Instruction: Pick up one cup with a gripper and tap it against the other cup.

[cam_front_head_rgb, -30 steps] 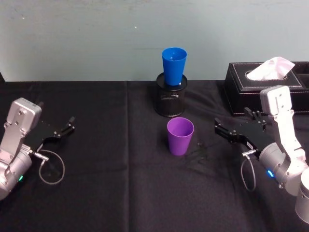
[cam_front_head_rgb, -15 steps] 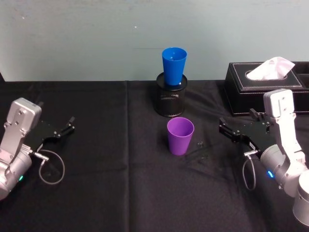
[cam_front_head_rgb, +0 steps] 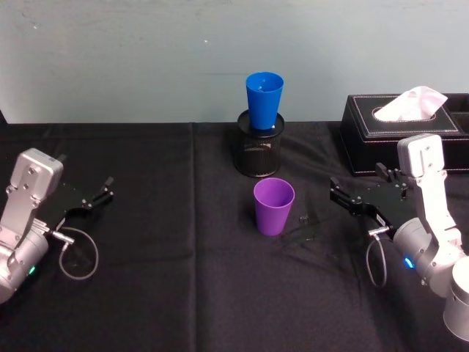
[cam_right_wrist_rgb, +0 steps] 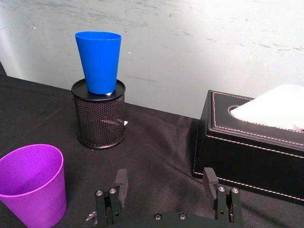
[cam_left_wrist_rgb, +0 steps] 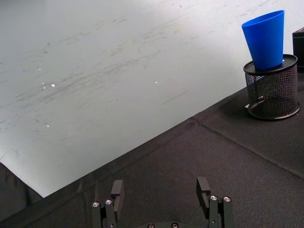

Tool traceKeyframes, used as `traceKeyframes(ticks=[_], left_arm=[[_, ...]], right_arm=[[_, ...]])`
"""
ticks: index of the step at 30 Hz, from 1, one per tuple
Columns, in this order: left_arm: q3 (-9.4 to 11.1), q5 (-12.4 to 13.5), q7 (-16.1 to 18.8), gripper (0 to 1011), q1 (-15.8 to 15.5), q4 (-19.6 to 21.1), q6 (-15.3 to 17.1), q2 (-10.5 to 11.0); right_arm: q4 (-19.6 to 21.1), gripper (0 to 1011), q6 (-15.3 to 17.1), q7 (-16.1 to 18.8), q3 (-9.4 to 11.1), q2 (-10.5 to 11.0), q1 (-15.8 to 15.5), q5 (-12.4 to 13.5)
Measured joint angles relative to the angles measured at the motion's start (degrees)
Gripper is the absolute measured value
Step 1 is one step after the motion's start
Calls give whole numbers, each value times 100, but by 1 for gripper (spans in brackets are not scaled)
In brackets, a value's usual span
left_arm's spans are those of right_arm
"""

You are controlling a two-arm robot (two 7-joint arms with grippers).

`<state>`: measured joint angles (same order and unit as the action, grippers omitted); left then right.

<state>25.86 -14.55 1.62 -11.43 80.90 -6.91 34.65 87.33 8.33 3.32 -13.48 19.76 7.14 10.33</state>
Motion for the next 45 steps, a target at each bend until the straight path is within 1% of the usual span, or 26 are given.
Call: traceKeyframes(ticks=[45], left_arm=[[0,0,0,1000,0,0,0,0]], right_arm=[[9,1003,9,-12,-8,7,-3,13]])
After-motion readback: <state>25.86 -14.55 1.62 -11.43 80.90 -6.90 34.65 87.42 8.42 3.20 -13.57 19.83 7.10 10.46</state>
